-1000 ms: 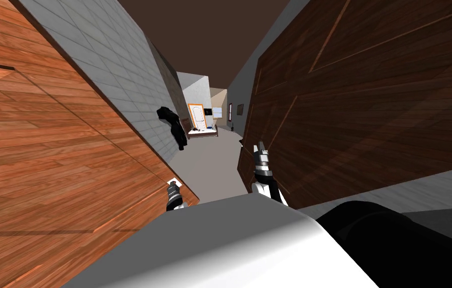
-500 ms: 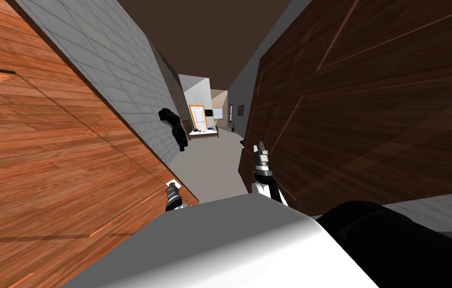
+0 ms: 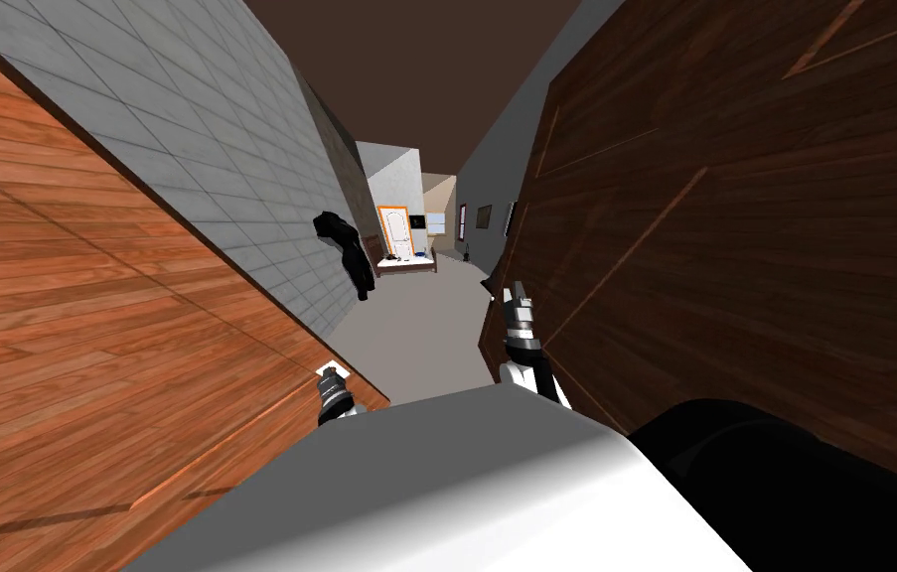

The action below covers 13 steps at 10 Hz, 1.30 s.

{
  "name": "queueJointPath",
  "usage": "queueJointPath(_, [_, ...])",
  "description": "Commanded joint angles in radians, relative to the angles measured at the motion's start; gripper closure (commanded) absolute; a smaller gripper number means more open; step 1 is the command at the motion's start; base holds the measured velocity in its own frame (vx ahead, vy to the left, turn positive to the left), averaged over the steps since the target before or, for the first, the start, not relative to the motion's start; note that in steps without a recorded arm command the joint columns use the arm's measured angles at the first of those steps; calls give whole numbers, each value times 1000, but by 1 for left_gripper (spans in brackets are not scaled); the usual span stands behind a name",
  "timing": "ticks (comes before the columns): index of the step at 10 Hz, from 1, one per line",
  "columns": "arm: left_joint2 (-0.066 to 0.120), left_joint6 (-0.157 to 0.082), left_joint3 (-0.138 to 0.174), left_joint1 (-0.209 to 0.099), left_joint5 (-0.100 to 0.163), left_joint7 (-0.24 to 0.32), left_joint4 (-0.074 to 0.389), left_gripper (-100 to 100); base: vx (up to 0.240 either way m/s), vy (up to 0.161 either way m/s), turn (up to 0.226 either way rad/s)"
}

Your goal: Push the door open

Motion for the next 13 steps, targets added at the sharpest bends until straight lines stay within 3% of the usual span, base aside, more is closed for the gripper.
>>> queueJointPath(1, [10, -8, 26, -7, 16, -8, 10, 100, 214, 59, 54])
queueJointPath(4, [8, -2, 61, -8, 39, -21, 8, 100, 201, 39, 55])
queueJointPath(5, [2, 1, 50, 1, 33, -16, -1, 100, 81, 25, 19])
queueJointPath(13, [13, -6, 148, 12, 96, -58, -9, 100, 184, 79, 33])
